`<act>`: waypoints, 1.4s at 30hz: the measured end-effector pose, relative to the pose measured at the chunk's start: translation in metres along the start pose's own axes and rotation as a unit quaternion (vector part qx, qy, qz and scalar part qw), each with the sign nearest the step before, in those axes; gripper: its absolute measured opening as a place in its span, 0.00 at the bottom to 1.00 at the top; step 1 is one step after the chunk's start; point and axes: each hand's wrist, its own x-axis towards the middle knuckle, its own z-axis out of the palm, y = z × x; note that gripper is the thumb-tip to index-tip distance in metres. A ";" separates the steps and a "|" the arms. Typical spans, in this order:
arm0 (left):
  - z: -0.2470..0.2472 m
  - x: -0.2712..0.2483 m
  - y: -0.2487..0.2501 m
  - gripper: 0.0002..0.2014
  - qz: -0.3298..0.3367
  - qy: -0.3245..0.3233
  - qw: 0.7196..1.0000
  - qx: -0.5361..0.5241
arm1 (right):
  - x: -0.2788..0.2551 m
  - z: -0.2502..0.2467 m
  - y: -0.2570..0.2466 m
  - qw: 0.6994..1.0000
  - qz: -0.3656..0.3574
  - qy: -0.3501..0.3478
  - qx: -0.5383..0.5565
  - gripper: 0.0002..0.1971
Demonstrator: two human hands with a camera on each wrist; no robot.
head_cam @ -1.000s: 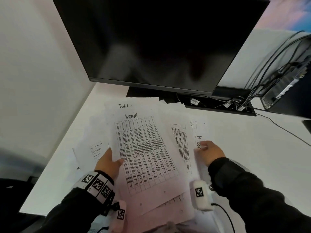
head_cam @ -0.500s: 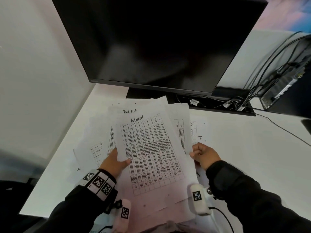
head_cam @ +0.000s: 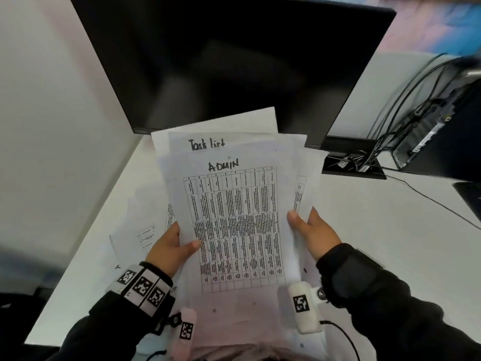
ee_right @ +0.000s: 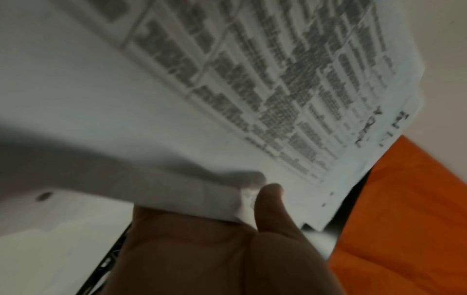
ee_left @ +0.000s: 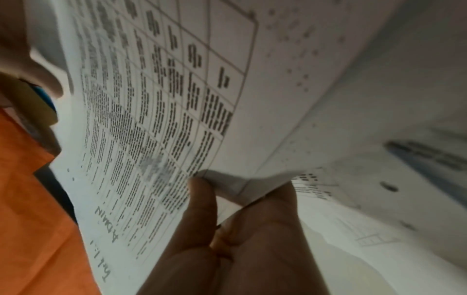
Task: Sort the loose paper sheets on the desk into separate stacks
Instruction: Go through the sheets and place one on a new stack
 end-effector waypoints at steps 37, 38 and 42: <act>0.041 -0.009 0.111 0.18 0.306 0.109 0.944 -0.060 | -0.015 -0.045 -0.130 0.923 -0.324 0.115 0.171 0.19; 0.042 -0.008 0.109 0.17 0.299 0.114 0.945 -0.059 | -0.015 -0.049 -0.133 0.917 -0.333 0.128 0.178 0.11; 0.046 -0.006 0.103 0.17 0.280 0.123 0.951 -0.050 | -0.013 -0.060 -0.139 0.904 -0.379 0.143 0.139 0.05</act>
